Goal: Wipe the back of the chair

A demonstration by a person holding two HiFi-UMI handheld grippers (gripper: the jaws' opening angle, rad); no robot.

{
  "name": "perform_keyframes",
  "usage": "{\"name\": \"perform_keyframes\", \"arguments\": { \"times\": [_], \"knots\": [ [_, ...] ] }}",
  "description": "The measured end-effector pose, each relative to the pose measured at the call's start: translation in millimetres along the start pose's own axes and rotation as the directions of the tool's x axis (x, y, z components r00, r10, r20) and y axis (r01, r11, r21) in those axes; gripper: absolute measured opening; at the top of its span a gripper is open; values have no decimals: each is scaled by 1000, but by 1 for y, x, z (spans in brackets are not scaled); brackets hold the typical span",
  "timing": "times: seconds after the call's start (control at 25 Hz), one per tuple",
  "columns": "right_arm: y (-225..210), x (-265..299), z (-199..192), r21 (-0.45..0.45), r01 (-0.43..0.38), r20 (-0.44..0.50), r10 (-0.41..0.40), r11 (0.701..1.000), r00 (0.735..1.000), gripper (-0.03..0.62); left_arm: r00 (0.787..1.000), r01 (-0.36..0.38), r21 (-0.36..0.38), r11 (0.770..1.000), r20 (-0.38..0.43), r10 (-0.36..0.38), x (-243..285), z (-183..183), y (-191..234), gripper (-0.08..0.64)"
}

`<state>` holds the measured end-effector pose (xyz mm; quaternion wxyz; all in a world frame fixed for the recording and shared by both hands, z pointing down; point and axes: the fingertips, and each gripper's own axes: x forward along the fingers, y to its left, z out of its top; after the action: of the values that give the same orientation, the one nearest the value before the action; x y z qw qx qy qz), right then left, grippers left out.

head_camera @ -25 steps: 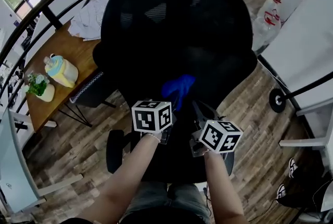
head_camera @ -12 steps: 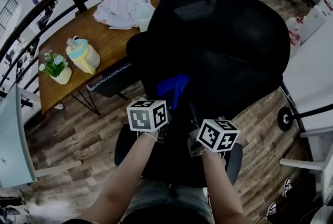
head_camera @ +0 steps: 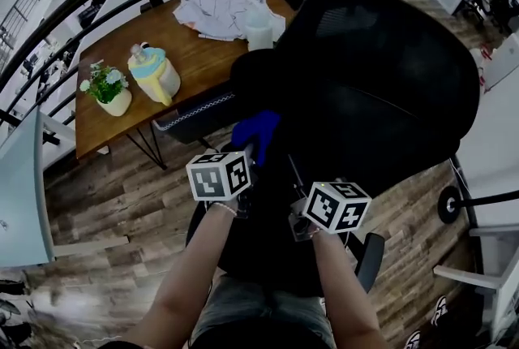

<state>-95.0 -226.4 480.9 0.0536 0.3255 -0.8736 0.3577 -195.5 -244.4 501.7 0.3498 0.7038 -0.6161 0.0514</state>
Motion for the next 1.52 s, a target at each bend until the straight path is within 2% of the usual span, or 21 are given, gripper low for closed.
{"name": "perform_keyframes", "arguments": {
  "times": [0.24, 0.48, 0.64, 0.92, 1.12, 1.28, 1.52],
  "knots": [
    [13, 7, -5, -11, -30, -18, 30, 999, 999, 29, 999, -52, -35, 998, 13, 53, -11, 2, 28, 86],
    [9, -2, -8, -5, -21, -12, 21, 1000, 1000, 29, 996, -76, -80, 994, 49, 80, -23, 5, 38, 86],
    [-1, -19, -11, 15, 0, 4, 0, 1000, 1000, 29, 997, -56, -36, 998, 42, 57, -34, -2, 25, 86],
    [-21, -56, -24, 45, 58, 22, -59, 997, 998, 29, 999, 34, 55, 998, -11, -33, -42, -24, -21, 86],
    [-44, -94, -31, 65, 129, 45, -132, 990, 990, 29, 990, 122, 99, 988, -83, -114, -27, -52, -63, 86],
    [-64, -125, -33, 99, 178, 80, -187, 979, 979, 29, 972, 207, 126, 970, -137, -190, -10, -74, -108, 86],
    [-102, -172, -40, 167, 272, 130, -295, 948, 947, 29, 926, 330, 209, 921, -262, -272, 18, -121, -173, 86]
  ]
}}
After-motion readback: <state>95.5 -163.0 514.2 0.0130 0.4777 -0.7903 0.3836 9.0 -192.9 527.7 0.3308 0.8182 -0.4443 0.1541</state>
